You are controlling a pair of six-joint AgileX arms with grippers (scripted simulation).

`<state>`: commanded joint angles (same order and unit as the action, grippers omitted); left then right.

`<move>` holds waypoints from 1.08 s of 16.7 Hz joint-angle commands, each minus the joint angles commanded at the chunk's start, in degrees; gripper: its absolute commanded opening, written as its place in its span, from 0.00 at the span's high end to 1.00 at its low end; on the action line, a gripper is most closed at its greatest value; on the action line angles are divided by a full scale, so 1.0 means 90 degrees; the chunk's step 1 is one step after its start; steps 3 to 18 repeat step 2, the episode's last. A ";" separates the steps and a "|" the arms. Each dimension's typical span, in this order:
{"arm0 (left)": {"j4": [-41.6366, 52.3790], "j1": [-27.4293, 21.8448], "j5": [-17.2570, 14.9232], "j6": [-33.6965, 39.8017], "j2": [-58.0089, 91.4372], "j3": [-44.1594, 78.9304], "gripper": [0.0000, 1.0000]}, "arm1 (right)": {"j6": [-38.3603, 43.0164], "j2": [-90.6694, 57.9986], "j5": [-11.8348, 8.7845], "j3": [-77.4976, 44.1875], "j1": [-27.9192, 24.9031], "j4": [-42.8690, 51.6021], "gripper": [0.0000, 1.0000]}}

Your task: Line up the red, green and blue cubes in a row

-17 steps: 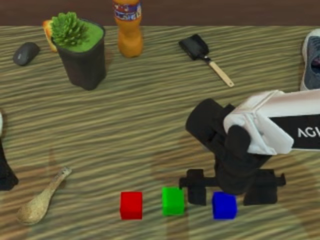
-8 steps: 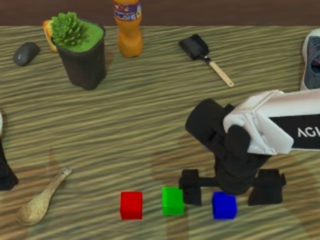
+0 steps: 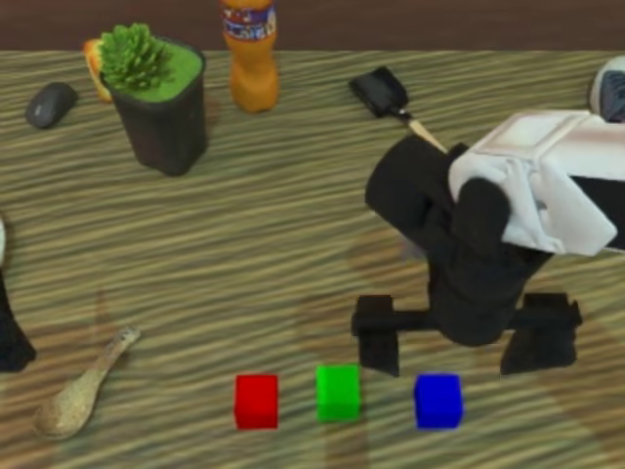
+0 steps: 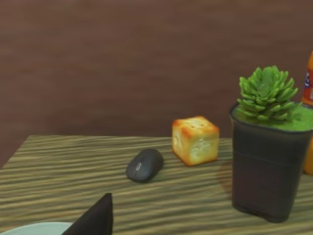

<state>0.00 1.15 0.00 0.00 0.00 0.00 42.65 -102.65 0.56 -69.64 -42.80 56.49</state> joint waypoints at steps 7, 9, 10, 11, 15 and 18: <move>0.0000 0.0000 0.0000 0.0000 0.0000 0.0000 0.00 | -0.0006 0.0059 0.0001 -0.0051 0.0000 0.0077 0.00; 0.0000 0.0000 0.0000 0.0000 0.0000 0.0000 0.00 | -0.0006 0.0059 0.0001 -0.0051 0.0000 0.0077 0.00; 0.0000 0.0000 0.0000 0.0000 0.0000 0.0000 0.00 | -0.0006 0.0059 0.0001 -0.0051 0.0000 0.0077 0.00; 0.0000 0.0000 0.0000 0.0000 0.0000 0.0000 0.00 | -0.0006 0.0059 0.0001 -0.0051 0.0000 0.0077 0.00; 0.0000 0.0000 0.0000 0.0000 0.0000 0.0000 0.00 | -0.0006 0.0059 0.0001 -0.0051 0.0000 0.0077 0.00; 0.0000 0.0000 0.0000 0.0000 0.0000 0.0000 0.00 | -0.0006 0.0059 0.0001 -0.0051 0.0000 0.0077 0.00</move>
